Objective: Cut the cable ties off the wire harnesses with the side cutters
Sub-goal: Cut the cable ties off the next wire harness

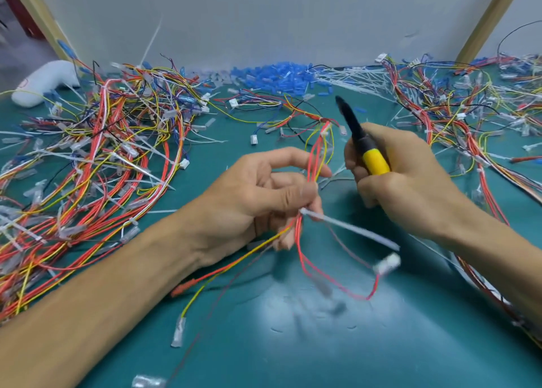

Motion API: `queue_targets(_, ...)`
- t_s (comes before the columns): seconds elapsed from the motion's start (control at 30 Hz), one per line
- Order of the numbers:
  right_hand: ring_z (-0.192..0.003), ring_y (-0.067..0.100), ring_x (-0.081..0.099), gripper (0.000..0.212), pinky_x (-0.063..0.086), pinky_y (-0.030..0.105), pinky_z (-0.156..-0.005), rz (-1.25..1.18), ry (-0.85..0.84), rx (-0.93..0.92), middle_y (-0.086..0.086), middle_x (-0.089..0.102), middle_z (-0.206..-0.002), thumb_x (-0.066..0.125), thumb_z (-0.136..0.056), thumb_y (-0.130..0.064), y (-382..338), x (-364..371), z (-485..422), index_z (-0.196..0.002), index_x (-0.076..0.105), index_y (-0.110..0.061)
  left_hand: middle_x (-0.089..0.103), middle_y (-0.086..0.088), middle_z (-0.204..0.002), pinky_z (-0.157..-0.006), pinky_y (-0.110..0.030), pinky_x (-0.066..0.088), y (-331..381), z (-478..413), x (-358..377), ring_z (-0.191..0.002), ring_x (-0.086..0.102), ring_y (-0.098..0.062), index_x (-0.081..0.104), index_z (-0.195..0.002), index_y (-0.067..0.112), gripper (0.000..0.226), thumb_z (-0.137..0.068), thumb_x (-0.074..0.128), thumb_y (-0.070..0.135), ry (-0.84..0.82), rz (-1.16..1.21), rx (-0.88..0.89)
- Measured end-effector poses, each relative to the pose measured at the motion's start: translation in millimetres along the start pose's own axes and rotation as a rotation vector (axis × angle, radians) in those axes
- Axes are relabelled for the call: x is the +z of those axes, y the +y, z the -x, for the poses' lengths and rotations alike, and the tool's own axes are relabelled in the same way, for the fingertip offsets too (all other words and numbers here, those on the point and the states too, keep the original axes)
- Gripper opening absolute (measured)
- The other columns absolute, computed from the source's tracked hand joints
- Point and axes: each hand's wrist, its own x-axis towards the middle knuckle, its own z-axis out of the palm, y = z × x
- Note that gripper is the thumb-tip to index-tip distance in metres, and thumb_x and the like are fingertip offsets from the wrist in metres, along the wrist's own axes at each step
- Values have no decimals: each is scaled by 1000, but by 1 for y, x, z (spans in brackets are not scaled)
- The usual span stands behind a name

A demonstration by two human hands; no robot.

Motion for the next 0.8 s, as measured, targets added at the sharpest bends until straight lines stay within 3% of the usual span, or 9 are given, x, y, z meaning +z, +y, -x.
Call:
queue_targets(0.13,-52,17,34,18,28,36,-50,-79,-7,-43,-2,38,-52,53,-47,-8,-4,-2,2,-63,46,-9,67,-9,-79,-49,-19,50,3,-1,-4,-51,56,-14,56,-134,-4,47,-89,64,8,157,116,25)
queue_targets(0.27,-57,32,37,21,37,49,-49,-27,66,-64,22,44,-62,52,-47,-8,-5,-3,1,-68,49,-7,68,-7,-82,-58,-19,52,8,0,-5,-61,58,-13,56,-138,-4,50,-89,59,7,212,139,82)
queue_targets(0.33,-57,32,35,21,36,46,-47,-24,50,-41,18,40,-61,54,-45,-7,-4,-3,2,-65,47,-11,67,-4,-82,-59,-18,52,9,-1,-5,-64,57,-13,57,-138,-2,50,-89,57,8,222,169,109)
queue_targets(0.43,-53,15,31,24,28,33,-45,10,40,-53,-3,35,-54,57,-44,-8,-2,-3,3,-62,44,-18,68,-3,-86,-61,-17,54,11,0,-5,-68,61,-12,54,-141,-2,50,-92,57,5,205,230,162)
queue_targets(0.57,-62,36,35,22,36,50,-49,39,23,-96,19,42,-65,56,-49,-7,-3,-1,5,-70,48,-10,69,-6,-91,-64,-20,57,13,0,-4,-69,68,-14,56,-138,-1,51,-88,61,-1,217,235,236)
queue_targets(0.67,-64,35,40,23,40,51,-53,56,60,-109,11,45,-65,57,-52,-9,-2,0,5,-74,51,-14,69,-7,-87,-63,-22,59,12,-2,-4,-70,71,-17,57,-133,0,53,-81,68,0,282,244,285)
queue_targets(0.8,-66,32,44,32,42,50,-57,11,181,-118,-2,50,-65,61,-51,-10,-4,0,3,-82,58,-17,67,-10,-85,-68,-26,60,10,-2,-7,-75,72,-23,43,-139,15,66,-81,69,-4,329,236,409)
